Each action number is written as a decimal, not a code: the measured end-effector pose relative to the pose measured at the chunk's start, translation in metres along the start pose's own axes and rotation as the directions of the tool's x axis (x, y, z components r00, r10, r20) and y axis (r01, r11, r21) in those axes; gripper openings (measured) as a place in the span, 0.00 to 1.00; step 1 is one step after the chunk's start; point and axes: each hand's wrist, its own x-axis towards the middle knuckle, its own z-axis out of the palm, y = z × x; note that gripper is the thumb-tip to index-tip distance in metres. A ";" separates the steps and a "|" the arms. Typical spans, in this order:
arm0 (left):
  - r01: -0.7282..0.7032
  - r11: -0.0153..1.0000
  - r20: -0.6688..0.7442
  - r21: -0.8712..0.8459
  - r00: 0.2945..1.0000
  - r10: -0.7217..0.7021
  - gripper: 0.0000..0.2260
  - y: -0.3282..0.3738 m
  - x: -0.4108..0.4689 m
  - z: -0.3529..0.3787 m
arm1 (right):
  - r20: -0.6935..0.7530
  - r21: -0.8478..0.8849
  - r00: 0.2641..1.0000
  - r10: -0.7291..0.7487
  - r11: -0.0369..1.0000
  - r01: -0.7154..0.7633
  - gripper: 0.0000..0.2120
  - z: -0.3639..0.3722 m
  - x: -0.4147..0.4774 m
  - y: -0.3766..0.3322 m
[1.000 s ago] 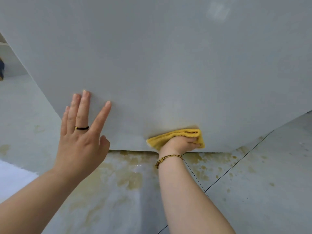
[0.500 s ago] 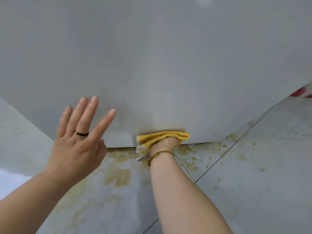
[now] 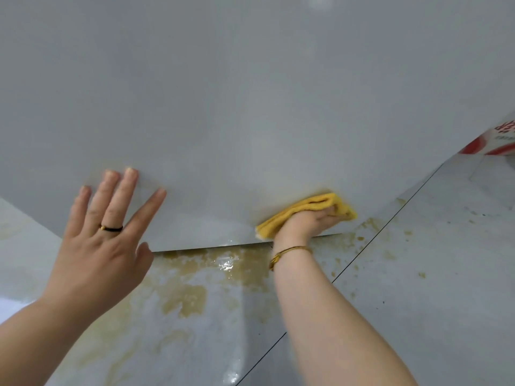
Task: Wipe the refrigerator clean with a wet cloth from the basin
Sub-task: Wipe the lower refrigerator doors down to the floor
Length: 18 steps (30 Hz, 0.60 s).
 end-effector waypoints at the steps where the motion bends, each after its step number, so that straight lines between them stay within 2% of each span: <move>1: 0.006 1.000 -0.013 -0.009 1.000 -0.006 0.28 0.001 0.000 -0.002 | 0.044 -0.062 0.995 -0.095 0.993 0.097 0.29 0.000 -0.020 -0.005; 3: 0.041 0.997 -0.036 -0.059 0.998 -0.044 0.27 0.002 -0.002 -0.006 | 0.239 -0.101 0.938 -0.251 0.954 0.282 0.30 -0.005 -0.053 -0.004; 5: 0.083 0.990 -0.087 -0.113 0.992 -0.093 0.27 -0.002 -0.006 -0.013 | 0.415 -0.147 0.808 -0.418 0.846 0.513 0.33 -0.015 -0.067 -0.009; 7: 0.103 0.986 -0.169 -0.134 0.978 -0.126 0.26 -0.014 -0.012 -0.024 | 0.554 -0.131 0.618 -0.558 0.675 0.726 0.34 -0.023 -0.062 -0.007; 9: 0.191 0.971 -0.234 -0.142 0.947 -0.220 0.26 -0.030 -0.019 -0.035 | 0.624 -0.057 0.380 -0.682 0.446 0.893 0.31 -0.025 -0.054 -0.010; 10: 0.293 0.939 -0.237 -0.180 0.914 -0.330 0.27 -0.036 -0.019 -0.043 | 0.642 -0.023 0.276 -0.716 0.341 0.940 0.29 -0.024 -0.051 -0.013; 12: 0.563 0.760 -0.150 -0.325 0.762 -0.629 0.32 -0.047 -0.016 -0.062 | 0.649 0.062 0.074 -0.757 0.150 0.987 0.28 -0.017 -0.053 -0.022; 13: 0.659 0.651 -0.072 -0.376 0.680 -0.730 0.34 -0.049 -0.014 -0.067 | 0.651 0.090 -0.021 -0.759 0.050 0.995 0.28 -0.014 -0.054 -0.027; 14: 0.707 0.580 -0.008 -0.404 0.631 -0.776 0.34 -0.054 -0.014 -0.072 | 0.646 0.118 -0.111 -0.755 -0.044 0.992 0.29 -0.009 -0.060 -0.033; 16: 0.710 0.538 0.094 -0.455 0.638 -0.764 0.31 -0.058 -0.013 -0.073 | 0.630 0.133 -0.260 -0.732 -0.228 0.964 0.30 0.000 -0.070 -0.045; 18: 0.702 0.449 0.213 -0.552 0.640 -0.738 0.31 -0.061 -0.012 -0.076 | 0.595 0.156 -0.392 -0.702 -0.378 0.913 0.29 0.013 -0.084 -0.059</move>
